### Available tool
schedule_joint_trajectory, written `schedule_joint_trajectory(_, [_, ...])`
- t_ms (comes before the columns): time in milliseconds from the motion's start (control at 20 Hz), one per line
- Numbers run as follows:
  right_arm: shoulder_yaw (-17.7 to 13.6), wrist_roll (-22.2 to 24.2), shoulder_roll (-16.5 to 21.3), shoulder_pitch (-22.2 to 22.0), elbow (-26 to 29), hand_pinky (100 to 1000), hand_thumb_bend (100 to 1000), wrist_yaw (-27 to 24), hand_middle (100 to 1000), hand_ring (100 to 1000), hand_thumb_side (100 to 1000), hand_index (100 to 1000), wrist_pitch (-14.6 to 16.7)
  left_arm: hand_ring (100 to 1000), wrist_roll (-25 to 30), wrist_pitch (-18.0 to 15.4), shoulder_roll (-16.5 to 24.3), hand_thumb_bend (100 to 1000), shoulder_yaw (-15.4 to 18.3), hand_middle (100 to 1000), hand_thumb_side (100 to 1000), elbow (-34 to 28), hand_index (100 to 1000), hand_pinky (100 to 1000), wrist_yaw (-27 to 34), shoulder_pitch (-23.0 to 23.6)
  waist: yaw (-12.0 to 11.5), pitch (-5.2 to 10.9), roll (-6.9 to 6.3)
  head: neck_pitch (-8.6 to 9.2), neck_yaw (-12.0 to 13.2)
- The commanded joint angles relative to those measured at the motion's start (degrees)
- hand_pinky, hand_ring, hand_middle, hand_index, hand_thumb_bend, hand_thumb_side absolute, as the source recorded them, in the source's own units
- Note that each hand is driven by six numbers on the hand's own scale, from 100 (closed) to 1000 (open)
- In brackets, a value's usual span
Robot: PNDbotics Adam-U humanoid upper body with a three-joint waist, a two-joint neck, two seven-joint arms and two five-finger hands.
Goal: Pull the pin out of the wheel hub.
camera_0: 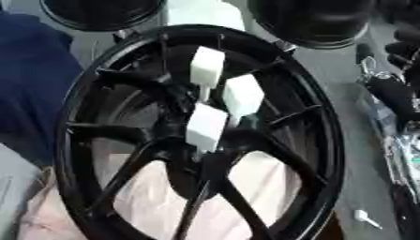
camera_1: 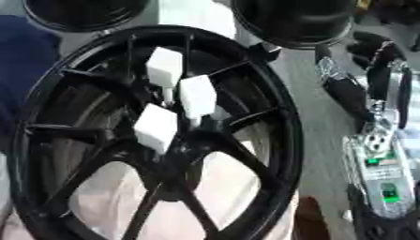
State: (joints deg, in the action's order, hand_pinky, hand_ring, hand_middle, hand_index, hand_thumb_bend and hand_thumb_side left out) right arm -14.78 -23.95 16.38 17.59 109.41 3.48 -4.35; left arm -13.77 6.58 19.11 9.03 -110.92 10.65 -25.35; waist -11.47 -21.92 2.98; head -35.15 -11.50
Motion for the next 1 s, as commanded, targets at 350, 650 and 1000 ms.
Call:
schedule_joint_trajectory(350, [-0.16,0.22,0.69,0.34,1.37,797,481,-0.17,532,727,137,676,-0.13,647,-0.01,-0.04,0.67,123,0.36,584,745,-0.61,715,736,-0.11,-0.78,-0.04,1.77,-0.16,0.23,0.36])
schedule_joint_trajectory(650, [-0.16,0.23,0.69,0.33,1.37,797,481,-0.17,532,727,137,676,-0.13,647,-0.01,-0.04,0.66,123,0.36,584,745,-0.62,715,736,-0.1,-0.78,-0.04,1.77,-0.16,0.24,0.36])
schedule_joint_trajectory(1000, [1.49,2.54,4.52,-0.27,3.78,800,482,0.04,536,732,130,679,-0.42,647,-0.39,-0.18,2.02,121,0.75,584,747,-1.05,715,735,-0.28,-0.28,0.41,1.52,0.94,0.25,2.0])
